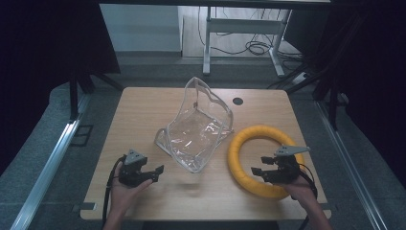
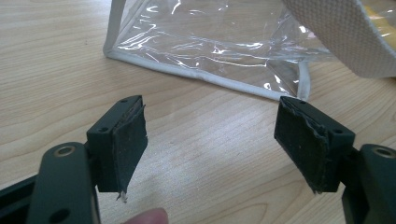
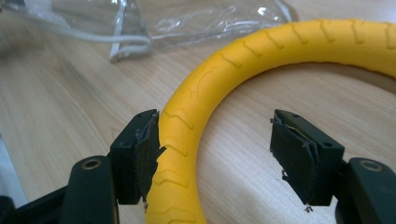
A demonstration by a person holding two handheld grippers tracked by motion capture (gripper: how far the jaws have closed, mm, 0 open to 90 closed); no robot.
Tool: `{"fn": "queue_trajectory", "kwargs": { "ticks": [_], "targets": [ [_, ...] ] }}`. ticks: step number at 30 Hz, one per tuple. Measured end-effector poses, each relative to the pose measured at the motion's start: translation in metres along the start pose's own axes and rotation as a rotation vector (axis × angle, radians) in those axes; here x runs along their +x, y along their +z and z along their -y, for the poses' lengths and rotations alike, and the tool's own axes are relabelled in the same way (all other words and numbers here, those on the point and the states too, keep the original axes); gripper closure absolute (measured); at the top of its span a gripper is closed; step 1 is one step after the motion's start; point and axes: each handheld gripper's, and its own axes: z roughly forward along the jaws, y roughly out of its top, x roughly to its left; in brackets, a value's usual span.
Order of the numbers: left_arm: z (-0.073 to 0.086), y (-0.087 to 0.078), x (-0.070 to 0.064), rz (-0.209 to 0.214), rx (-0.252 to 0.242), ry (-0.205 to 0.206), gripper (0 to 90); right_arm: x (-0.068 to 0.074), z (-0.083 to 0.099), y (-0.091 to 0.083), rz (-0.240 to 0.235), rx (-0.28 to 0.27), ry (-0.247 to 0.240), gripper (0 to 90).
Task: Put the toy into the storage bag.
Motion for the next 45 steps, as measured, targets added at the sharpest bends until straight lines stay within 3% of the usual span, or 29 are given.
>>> {"fn": "queue_trajectory", "kwargs": {
  "ticks": [7, 16, 21, 27, 36, 45],
  "targets": [
    [0.0, 0.001, 0.0, 0.0, 0.002, 0.004, 25.4, 0.002, -0.008, 0.009, -0.017, 0.111, -0.06, 33.9],
    [0.0, 0.002, -0.001, -0.011, 0.015, 0.006, 25.5, 0.006, -0.012, 0.02, -0.018, 0.239, -0.096, 33.4],
    [-0.001, 0.002, -0.001, -0.018, 0.018, 0.013, 25.5, 0.01, -0.011, 0.033, -0.015, 0.34, -0.127, 31.1],
    [0.0, 0.003, -0.001, -0.021, 0.018, 0.014, 25.5, 0.012, -0.015, 0.035, -0.021, 0.379, -0.137, 31.5],
    [-0.001, 0.003, -0.002, -0.019, 0.021, 0.016, 25.5, 0.023, -0.013, 0.048, -0.041, 0.485, -0.183, 31.8],
    [0.0, 0.004, -0.001, -0.022, 0.021, 0.015, 25.5, 0.027, -0.01, 0.063, -0.046, 0.564, -0.196, 38.8]
  ]
}}
